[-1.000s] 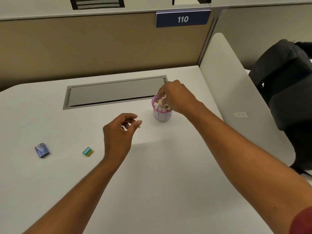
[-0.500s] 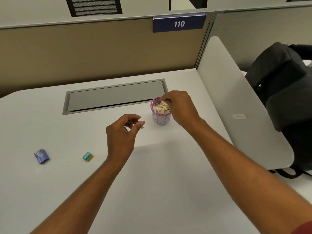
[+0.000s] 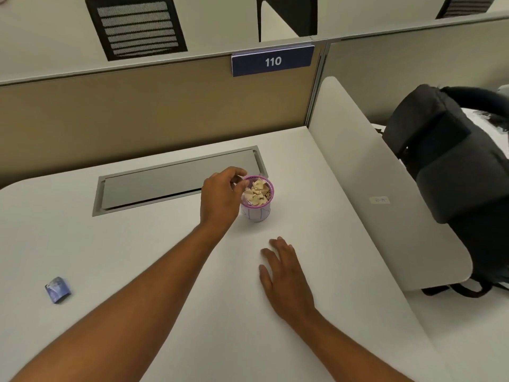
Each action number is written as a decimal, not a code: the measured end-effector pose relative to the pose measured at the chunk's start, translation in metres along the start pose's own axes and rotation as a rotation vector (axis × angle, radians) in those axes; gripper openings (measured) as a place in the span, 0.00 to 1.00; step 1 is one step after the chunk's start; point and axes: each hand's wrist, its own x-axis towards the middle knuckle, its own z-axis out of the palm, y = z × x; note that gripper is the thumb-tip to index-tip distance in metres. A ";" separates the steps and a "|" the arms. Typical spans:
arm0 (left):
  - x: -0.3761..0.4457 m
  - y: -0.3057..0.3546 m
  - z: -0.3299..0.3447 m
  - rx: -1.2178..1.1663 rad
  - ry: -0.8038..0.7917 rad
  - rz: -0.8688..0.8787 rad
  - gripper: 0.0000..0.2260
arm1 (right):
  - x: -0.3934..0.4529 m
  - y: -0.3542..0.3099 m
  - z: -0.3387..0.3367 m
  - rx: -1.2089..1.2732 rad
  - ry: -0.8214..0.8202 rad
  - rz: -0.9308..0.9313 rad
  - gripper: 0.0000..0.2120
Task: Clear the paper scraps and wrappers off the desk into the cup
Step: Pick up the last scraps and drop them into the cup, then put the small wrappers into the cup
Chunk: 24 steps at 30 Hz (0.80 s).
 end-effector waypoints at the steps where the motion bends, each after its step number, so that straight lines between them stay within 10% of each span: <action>1: 0.003 -0.001 0.004 0.042 -0.020 -0.002 0.11 | 0.001 0.000 0.000 -0.027 0.014 -0.005 0.18; 15: -0.007 -0.011 -0.006 0.009 -0.108 0.002 0.11 | 0.003 -0.003 0.002 -0.099 0.036 -0.028 0.17; 24: -0.156 -0.120 -0.065 0.587 -0.010 -0.221 0.20 | 0.001 -0.002 0.005 -0.063 -0.010 -0.040 0.22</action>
